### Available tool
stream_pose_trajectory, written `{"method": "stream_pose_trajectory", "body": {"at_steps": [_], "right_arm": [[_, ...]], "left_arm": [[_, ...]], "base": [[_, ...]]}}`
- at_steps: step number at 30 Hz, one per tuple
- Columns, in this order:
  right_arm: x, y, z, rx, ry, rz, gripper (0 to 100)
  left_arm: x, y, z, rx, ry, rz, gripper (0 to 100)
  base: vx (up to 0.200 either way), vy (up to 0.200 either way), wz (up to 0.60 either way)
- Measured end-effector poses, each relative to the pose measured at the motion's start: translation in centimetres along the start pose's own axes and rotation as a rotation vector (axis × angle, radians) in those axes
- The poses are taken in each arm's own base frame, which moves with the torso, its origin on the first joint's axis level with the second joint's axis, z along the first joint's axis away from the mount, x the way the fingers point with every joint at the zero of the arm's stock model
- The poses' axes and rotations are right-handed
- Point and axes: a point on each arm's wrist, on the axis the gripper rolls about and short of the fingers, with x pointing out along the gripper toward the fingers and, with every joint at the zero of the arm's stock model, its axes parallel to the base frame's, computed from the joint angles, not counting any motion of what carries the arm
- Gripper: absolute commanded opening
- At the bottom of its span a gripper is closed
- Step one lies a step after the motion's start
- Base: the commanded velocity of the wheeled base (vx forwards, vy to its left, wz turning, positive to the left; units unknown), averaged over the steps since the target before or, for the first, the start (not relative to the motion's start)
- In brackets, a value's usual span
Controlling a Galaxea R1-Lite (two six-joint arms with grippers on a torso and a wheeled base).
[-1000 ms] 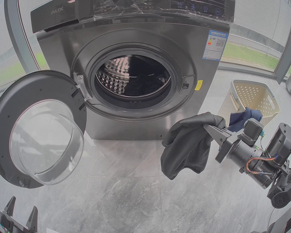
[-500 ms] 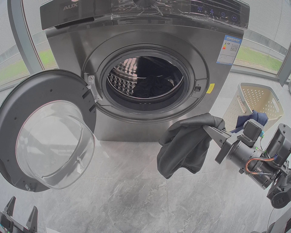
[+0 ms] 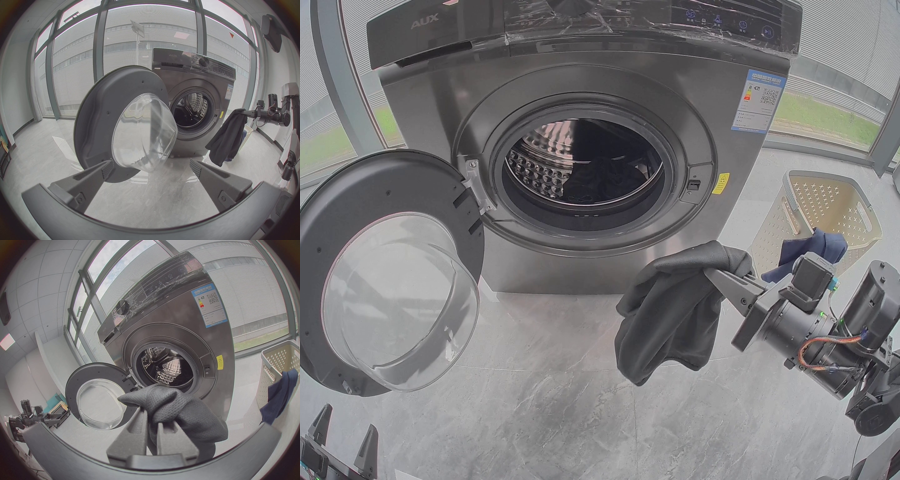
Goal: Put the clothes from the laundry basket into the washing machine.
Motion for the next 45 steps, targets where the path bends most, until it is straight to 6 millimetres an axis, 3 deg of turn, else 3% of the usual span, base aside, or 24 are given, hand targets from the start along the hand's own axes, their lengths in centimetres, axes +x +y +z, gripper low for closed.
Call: {"method": "stream_pose_trajectory", "body": {"at_steps": [6,12,22,27,31,36,45], "right_arm": [[1.0,1.3,-0.9,0.021,0.025,0.050,0],[3.6,2.6,-0.7,0.059,-0.060,0.080,0],[7.8,3.0,-0.6,0.079,-0.179,0.054,0],[8.9,2.9,-0.6,0.086,-0.198,0.053,0],[9.5,2.9,-0.6,0.088,-0.206,0.055,0],[10.2,2.9,-0.7,0.090,-0.212,0.056,0],[11.6,2.4,-0.4,0.088,-0.238,0.037,0]], "left_arm": [[0.0,0.0,0.0,0.018,-0.002,0.002,100],[0.0,0.0,0.0,0.044,-0.001,-0.017,100],[0.0,-0.1,0.2,0.051,-0.017,-0.049,100],[-0.5,-0.3,2.1,0.027,-0.115,-0.068,100],[-0.7,-0.6,3.5,0.025,-0.138,-0.185,100],[0.5,-1.1,3.8,0.031,-0.036,-0.415,100],[5.1,-1.7,5.4,0.057,0.117,-0.569,100]], "base": [[0.000,0.000,0.00],[0.000,0.000,0.00],[0.000,0.000,0.00],[0.000,0.000,0.00],[0.000,0.000,0.00],[0.000,0.000,0.00],[0.000,0.000,0.00]]}}
